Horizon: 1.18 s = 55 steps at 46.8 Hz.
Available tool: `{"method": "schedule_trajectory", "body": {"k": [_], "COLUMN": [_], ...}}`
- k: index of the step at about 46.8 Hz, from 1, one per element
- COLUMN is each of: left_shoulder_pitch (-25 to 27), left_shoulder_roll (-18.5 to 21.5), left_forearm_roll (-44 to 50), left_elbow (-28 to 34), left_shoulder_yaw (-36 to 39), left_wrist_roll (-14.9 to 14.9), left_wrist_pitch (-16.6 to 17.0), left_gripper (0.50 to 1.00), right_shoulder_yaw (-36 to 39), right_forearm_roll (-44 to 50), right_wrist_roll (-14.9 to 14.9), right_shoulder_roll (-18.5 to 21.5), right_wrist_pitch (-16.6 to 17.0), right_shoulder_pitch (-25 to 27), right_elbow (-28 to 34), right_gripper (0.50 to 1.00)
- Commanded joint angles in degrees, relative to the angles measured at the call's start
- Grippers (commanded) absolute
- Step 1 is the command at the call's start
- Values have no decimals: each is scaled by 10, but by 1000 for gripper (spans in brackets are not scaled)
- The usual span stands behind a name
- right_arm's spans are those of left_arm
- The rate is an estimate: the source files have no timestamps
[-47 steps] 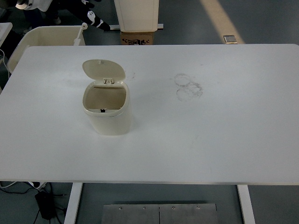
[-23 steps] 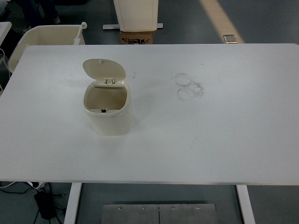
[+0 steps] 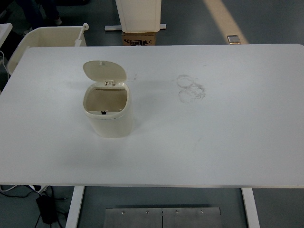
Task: Open trash bin
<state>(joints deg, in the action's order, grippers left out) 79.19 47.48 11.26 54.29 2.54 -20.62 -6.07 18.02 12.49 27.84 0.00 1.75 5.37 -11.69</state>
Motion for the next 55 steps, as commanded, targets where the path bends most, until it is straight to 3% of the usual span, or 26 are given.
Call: {"method": "schedule_trajectory", "body": {"k": [1,11,25,37,55], "left_shoulder_pitch": [-39,-163,-308,-355,-376], "left_shoulder_roll": [0,-6,-39,-42,-63], "left_forearm_roll": [2,9,6,7,8], "left_elbow": [-10,-31,-66,-80,-103], "left_shoulder_yaw": [-19,-80,-144,-162,-164], "left_wrist_roll": [-22,-89,-130,-144,-144], "left_wrist_pitch": [0,1,1,1,0], "left_gripper": [1000,1000,1000,1000,1000], "right_shoulder_yaw": [0,0,0,0,0], "right_forearm_roll": [0,0,0,0,1], "right_wrist_roll": [-1,0,-1,-1,4], "right_shoulder_roll": [0,0,0,0,0], "right_wrist_pitch": [0,0,0,0,0], "right_shoulder_pitch": [0,0,0,0,1], "right_elbow": [0,0,0,0,0], "right_gripper": [991,991,991,991,991]}}
